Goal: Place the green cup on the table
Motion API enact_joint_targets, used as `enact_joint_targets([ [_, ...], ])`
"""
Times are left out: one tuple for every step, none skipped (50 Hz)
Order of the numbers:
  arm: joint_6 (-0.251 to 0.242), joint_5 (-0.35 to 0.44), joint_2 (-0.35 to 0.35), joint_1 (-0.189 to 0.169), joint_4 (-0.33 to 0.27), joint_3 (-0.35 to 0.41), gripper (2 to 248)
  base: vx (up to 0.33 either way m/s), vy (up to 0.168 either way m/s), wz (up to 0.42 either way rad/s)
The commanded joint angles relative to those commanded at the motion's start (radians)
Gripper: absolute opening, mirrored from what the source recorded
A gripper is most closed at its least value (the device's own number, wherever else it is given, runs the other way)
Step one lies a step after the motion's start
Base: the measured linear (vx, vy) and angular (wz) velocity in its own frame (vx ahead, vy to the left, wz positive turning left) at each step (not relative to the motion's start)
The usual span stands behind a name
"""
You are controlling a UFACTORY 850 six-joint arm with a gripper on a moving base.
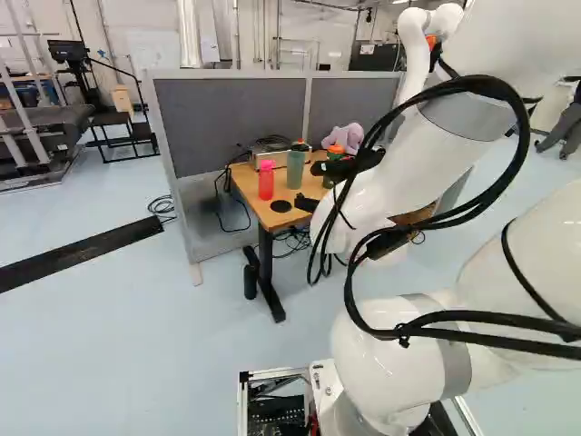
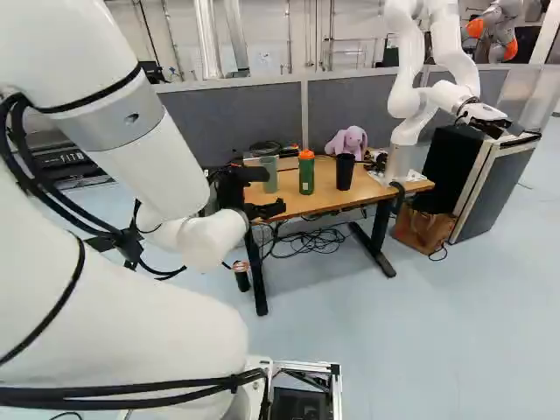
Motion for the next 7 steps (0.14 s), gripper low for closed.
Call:
enact_joint_targets([
  [0.0,0.0,0.0,0.0,0.0,0.0,247,0.0,0.0,0.0],
  [0.0,0.0,0.0,0.0,0.0,0.0,247,0.0,0.0,0.0],
  [0.0,0.0,0.001,0.0,0.0,0.0,247,0.0,0.0,0.0],
  [0.0,0.0,0.001,0.0,0.0,0.0,247,0.0,0.0,0.0],
  [0.0,0.0,0.001,0.0,0.0,0.0,247,0.0,0.0,0.0],
  [0.0,0.0,0.001,0.0,0.0,0.0,247,0.0,0.0,0.0],
  [0.0,0.0,0.001,0.0,0.0,0.0,247,0.0,0.0,0.0],
])
